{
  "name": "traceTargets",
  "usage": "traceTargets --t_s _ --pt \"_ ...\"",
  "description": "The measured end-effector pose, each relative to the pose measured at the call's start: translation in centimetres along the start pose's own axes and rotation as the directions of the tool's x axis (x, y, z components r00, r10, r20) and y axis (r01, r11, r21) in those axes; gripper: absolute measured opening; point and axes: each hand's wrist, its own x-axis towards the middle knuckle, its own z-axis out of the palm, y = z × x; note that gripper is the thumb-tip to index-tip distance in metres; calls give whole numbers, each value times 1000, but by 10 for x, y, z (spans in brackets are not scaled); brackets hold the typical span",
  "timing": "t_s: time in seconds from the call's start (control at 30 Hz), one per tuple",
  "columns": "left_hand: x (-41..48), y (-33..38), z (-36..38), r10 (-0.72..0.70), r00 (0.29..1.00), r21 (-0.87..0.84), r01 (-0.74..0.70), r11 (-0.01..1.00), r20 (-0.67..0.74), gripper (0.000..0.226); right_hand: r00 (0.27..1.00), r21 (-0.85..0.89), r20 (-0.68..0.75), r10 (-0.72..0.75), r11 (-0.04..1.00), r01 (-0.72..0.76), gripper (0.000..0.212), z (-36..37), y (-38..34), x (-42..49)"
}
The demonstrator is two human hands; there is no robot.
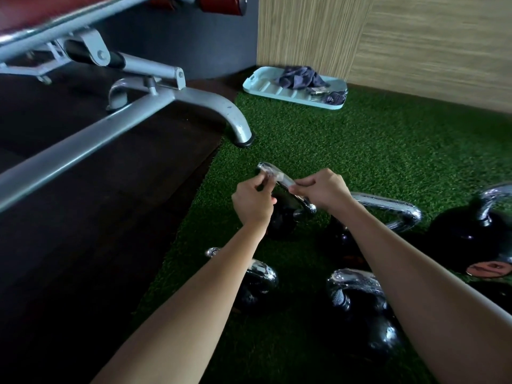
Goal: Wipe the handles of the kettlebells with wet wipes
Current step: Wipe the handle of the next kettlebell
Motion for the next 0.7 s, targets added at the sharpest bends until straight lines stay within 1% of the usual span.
traceTargets --t_s 0.07,0.1,0.17,0.27,0.33,0.4,0.5,0.57,0.63,0.7 --pt "4 1 -2 -15 1000 3 15 1000 8 38 992 -59 127 -2 998 9 33 -8 -4 0" --pt "6 2 -3 -28 1000 -3 28 1000 13 37 985 -83 173 -4 996 19 35 -11 -5 0" --pt "2 4 -1 -48 999 -16 48 999 20 37 974 -88 225 -6 996 26 39 -17 -9 0" --pt "-20 5 12 -104 994 -70 105 992 12 41 955 -96 296 24 995 5 36 -23 -17 2" --pt "-36 8 22 -166 986 -131 166 977 11 41 946 -91 322 45 996 -17 34 -26 -20 6" --pt "-49 10 32 -198 980 -169 197 966 9 40 946 -68 321 57 997 -37 33 -29 -20 9" --pt "-62 9 38 -198 980 -191 192 963 -12 38 946 -76 317 70 996 -48 32 -30 -18 15" --pt "-65 8 37 -201 979 -198 192 961 -26 38 935 -71 341 102 994 -83 33 -34 -17 19" --pt "-70 7 36 -181 983 -175 175 969 -17 37 916 -87 376 139 990 -114 36 -37 -16 22" --pt "-76 9 35 -162 987 -190 163 968 20 35 906 -124 394 158 985 -118 37 -38 -16 23"
